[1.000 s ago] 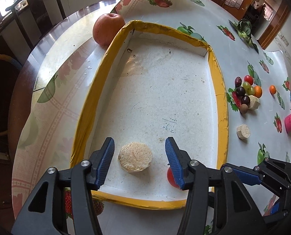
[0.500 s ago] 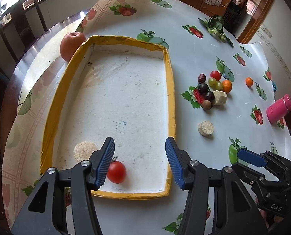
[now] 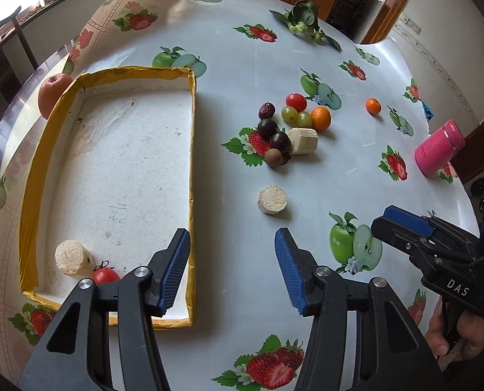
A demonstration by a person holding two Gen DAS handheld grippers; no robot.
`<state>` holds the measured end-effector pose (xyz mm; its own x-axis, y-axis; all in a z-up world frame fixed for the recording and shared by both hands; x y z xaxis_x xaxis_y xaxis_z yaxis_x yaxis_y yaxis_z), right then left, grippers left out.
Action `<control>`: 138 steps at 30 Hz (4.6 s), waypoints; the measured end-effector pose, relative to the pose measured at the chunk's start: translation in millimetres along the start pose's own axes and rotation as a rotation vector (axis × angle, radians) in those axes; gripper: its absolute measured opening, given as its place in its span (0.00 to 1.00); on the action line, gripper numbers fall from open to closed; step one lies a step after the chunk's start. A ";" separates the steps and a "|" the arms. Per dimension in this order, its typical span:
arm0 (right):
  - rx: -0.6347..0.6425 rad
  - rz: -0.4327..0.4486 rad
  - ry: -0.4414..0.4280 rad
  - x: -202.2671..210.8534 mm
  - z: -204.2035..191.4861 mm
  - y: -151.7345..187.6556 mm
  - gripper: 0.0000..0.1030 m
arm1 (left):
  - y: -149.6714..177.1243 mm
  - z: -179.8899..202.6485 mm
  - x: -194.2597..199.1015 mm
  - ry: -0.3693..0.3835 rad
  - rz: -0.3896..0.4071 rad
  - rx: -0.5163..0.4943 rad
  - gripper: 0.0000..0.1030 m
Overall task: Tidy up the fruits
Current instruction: 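Lift both open tools out of the tray toward the food pile, then grasp the small round cake slice with the left tool while the right tool grasps a mandarin, then carry the cake slice over the tray with the left tool while the right tool carries the mandarin, then open the left tool to drop the cake slice while the right tool releases the mandarin in the tray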
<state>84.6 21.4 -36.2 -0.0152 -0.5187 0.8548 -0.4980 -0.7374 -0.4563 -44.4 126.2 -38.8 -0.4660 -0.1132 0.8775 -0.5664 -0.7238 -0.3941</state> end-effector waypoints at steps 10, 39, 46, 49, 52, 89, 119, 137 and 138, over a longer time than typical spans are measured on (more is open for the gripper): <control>-0.107 0.058 0.094 -8.6 63.8 -33.6 0.45 | -7.4 22.7 -38.9 0.026 -0.073 -0.023 0.51; -0.258 0.119 0.373 -93.8 229.3 -156.0 0.35 | -30.4 40.3 -102.3 0.034 -0.112 -0.071 0.26; -0.258 0.149 0.293 -66.4 206.4 -136.1 0.34 | -31.6 38.7 -79.0 0.068 -0.072 -0.056 0.26; -0.252 0.157 0.246 -51.4 185.2 -119.7 0.34 | -30.5 38.3 -68.2 0.074 -0.055 -0.053 0.26; -0.240 0.154 0.196 -39.8 158.0 -101.7 0.34 | -24.6 31.4 -57.0 0.069 -0.043 -0.044 0.26; 0.079 0.047 -0.095 -12.5 -94.6 -13.5 0.34 | 8.5 -60.2 18.5 -0.063 0.056 0.113 0.27; 0.186 -0.019 -0.147 -57.6 -157.0 -23.9 0.34 | -0.9 -126.4 16.9 -0.135 0.044 0.178 0.27; 0.354 -0.148 -0.095 -132.4 -209.9 -16.9 0.34 | -17.0 -171.8 -33.0 -0.209 -0.050 0.206 0.27; 0.357 -0.157 -0.090 -136.3 -209.8 -15.4 0.34 | -17.7 -170.5 -33.2 -0.221 -0.047 0.192 0.27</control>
<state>-87.5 194.2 -93.8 0.1210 -0.4118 0.9032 -0.1555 -0.9065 -0.3925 -134.8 258.8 -107.5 -0.2715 -0.2067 0.9400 -0.4350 -0.8449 -0.3114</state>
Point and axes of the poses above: each gripper's, at about its wrist camera, not at the fingertips, and x roughly against the way its jaws point, z to its right, y to its underside, the point moved 6 cm from there along -x, roughly the way its jaws point, and after that the axes turned 7 degrees about y, right-handed, at the moved point
